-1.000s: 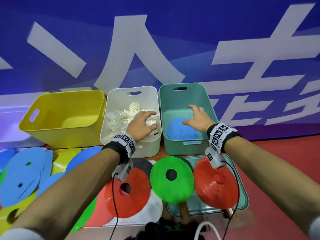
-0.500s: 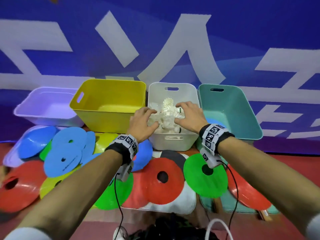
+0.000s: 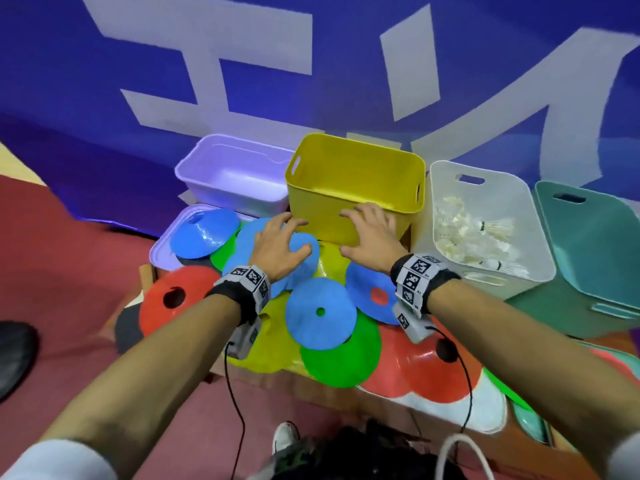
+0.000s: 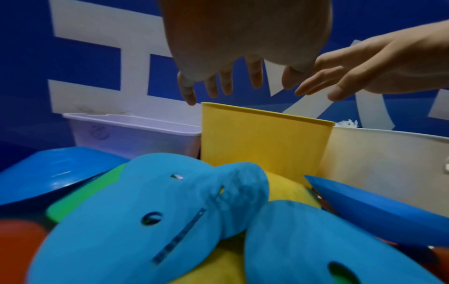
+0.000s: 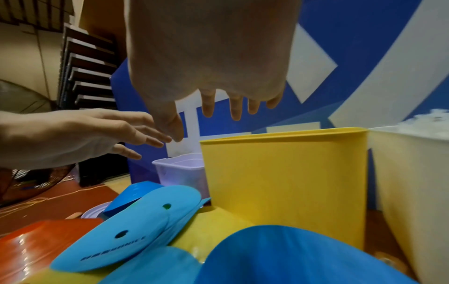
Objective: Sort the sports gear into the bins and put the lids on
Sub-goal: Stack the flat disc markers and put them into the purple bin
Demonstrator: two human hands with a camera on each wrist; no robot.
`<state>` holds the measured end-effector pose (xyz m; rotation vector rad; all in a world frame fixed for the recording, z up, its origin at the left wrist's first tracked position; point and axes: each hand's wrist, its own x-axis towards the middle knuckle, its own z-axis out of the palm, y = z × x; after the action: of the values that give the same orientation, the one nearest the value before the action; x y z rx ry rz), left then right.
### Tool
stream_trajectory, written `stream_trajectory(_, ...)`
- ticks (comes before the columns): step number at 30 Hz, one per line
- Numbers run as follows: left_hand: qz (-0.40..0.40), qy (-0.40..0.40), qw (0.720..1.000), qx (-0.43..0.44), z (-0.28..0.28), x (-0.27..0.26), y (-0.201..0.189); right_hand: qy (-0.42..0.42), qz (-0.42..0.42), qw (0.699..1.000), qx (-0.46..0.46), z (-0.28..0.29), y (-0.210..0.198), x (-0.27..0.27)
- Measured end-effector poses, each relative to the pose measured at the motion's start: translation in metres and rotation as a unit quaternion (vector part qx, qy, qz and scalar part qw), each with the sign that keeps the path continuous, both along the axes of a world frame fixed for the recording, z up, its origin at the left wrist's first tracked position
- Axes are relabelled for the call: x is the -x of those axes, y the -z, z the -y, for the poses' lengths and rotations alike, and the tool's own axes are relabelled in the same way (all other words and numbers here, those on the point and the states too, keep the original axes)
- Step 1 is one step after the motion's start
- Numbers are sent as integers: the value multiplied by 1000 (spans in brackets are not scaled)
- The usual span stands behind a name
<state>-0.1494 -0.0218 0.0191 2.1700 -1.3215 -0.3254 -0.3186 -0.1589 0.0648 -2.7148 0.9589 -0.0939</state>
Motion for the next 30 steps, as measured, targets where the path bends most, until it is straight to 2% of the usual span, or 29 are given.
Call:
stream_trajectory(11, -14, -43, 996, -79, -45, -49, 47, -51, -107, 993, -26, -45, 45, -62)
stream_trajectory(21, 4, -6, 963, -269, -53, -74, 81, -49, -250, 965, -56, -50, 74, -86)
stream_trajectory(30, -7, -16, 954, -298, -49, -74, 87, -46, -285, 956, -43, -51, 92, -105)
